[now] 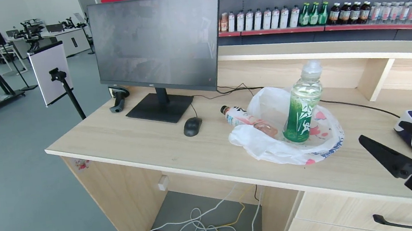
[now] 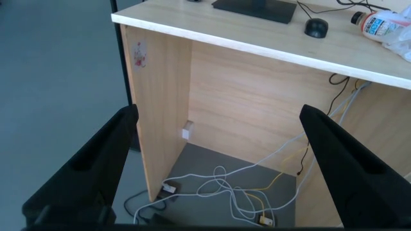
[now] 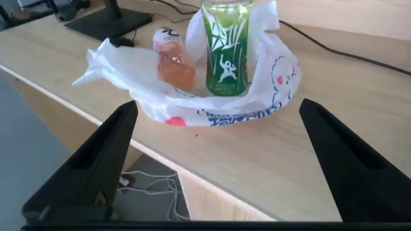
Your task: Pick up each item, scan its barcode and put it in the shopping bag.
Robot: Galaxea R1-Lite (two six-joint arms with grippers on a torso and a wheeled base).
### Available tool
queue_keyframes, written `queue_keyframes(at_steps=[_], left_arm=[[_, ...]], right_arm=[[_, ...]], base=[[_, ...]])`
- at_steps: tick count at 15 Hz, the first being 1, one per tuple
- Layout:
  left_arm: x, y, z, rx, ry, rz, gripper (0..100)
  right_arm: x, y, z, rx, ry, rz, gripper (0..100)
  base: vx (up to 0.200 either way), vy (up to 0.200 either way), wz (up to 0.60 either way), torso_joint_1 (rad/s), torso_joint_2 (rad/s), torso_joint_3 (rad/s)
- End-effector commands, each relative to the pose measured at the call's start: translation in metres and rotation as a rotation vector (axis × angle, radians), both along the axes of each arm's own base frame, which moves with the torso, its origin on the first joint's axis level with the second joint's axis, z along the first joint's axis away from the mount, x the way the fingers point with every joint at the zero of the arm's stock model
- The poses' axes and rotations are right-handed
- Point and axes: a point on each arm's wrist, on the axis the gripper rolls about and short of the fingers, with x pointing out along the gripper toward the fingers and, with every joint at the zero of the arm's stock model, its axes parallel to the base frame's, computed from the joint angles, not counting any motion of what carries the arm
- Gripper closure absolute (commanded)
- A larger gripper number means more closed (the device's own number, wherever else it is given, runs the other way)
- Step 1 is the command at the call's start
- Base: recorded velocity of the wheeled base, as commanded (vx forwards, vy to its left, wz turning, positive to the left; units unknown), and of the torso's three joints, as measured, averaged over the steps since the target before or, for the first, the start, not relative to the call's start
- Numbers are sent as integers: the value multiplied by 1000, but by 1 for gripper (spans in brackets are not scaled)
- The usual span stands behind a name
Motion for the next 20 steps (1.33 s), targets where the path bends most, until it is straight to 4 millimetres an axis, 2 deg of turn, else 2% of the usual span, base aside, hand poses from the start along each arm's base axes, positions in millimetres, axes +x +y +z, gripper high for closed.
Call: queue_keyframes(at_steps=[1, 2, 4, 5, 6, 7, 12, 14, 15, 17, 20], left_arm=[[0, 0, 0, 1, 1, 1, 0], [0, 0, 0, 1, 2, 1, 0], [0, 0, 0, 1, 2, 1, 0], [0, 0, 0, 0, 2, 1, 0], [0, 0, 0, -2, 2, 1, 0], [0, 0, 0, -2, 1, 1, 0], [0, 0, 0, 0, 1, 1, 0], [0, 0, 0, -2, 1, 1, 0], [0, 0, 0, -2, 1, 1, 0], [0, 0, 0, -2, 1, 1, 0], [0, 0, 0, -3, 1, 1, 0]], right_arm=[[-75, -17, -18, -47, 78, 83, 0], [-90, -20, -28, -108, 93, 140, 0], [-116, -29, -49, -127, 142, 143, 0], [-123, -32, -55, -130, 152, 144, 0], [-139, -38, -74, -135, 169, 144, 0], [-145, -40, -80, -130, 162, 144, 0], [-146, -39, -81, -35, 185, -47, 0], [-146, -36, -81, -37, 183, -234, 0], [-147, -35, -82, -28, 170, -271, 0], [-153, -35, -83, -38, 90, -257, 0], [-153, -35, -83, -34, 93, -257, 0]], base=[[0, 0, 0, 0, 0, 0], [0, 0, 0, 0, 0, 0], [0, 0, 0, 0, 0, 0], [0, 0, 0, 0, 0, 0], [0, 0, 0, 0, 0, 0], [0, 0, 0, 0, 0, 0], [0, 0, 0, 0, 0, 0], [0, 0, 0, 0, 0, 0], [0, 0, 0, 0, 0, 0], [0, 0, 0, 0, 0, 0], [-67, 0, 0, 2, -1, -1]])
